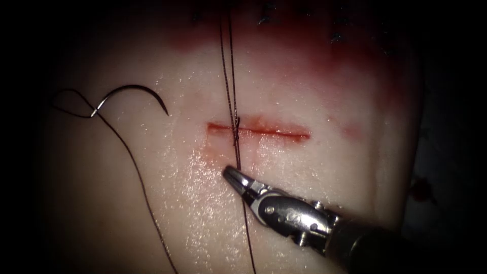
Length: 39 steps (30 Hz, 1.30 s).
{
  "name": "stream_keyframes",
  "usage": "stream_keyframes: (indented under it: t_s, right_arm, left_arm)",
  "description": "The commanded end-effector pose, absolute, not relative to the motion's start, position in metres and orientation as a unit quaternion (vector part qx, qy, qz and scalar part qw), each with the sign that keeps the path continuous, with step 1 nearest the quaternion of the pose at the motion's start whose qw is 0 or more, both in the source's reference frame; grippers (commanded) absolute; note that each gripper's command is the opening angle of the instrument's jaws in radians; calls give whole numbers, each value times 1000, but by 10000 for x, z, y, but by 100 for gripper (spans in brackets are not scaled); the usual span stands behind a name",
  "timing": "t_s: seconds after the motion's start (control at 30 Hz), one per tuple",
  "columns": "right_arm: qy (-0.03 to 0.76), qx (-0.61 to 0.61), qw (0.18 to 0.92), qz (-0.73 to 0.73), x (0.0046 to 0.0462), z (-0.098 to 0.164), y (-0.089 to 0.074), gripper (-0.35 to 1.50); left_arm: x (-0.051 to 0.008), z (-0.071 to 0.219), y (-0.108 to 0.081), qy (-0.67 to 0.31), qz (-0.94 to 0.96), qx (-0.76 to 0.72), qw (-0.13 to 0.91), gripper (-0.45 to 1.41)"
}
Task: Wound Closure
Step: Pick up thread tail with right hand and pull down to tighten while left hand pulls upward, then use left grasper to wrap suture once clockwise around right hand
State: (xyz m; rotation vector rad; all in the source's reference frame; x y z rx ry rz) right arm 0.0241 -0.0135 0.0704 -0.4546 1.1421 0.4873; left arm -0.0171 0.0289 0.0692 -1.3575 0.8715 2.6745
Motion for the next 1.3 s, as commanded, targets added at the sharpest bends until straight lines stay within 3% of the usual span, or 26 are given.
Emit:
stream_keyframes:
  t_s: [0.03, 1.13, 1.17, 1.2, 1.23, 1.3]
  right_arm:
    - [528, -209, 792, 225, 247, 716, -137, -35]
    - [532, -197, 790, 233, 256, 723, -193, -35]
    - [533, -198, 788, 236, 255, 722, -190, -23]
    - [537, -200, 783, 243, 255, 719, -184, 39]
    - [538, -201, 780, 246, 254, 716, -180, 71]
    - [540, -201, 777, 255, 252, 709, -170, 113]
  left_arm:
    - [-178, 695, 296, 286, 854, -434, 5, -35]
    - [-173, 709, 315, 317, 853, -413, -32, -35]
    - [-174, 707, 307, 317, 849, -421, -36, -35]
    - [-175, 704, 301, 314, 847, -428, -41, -35]
    - [-176, 702, 295, 310, 843, -436, -47, -35]
    - [-177, 694, 281, 296, 835, -462, -50, -35]
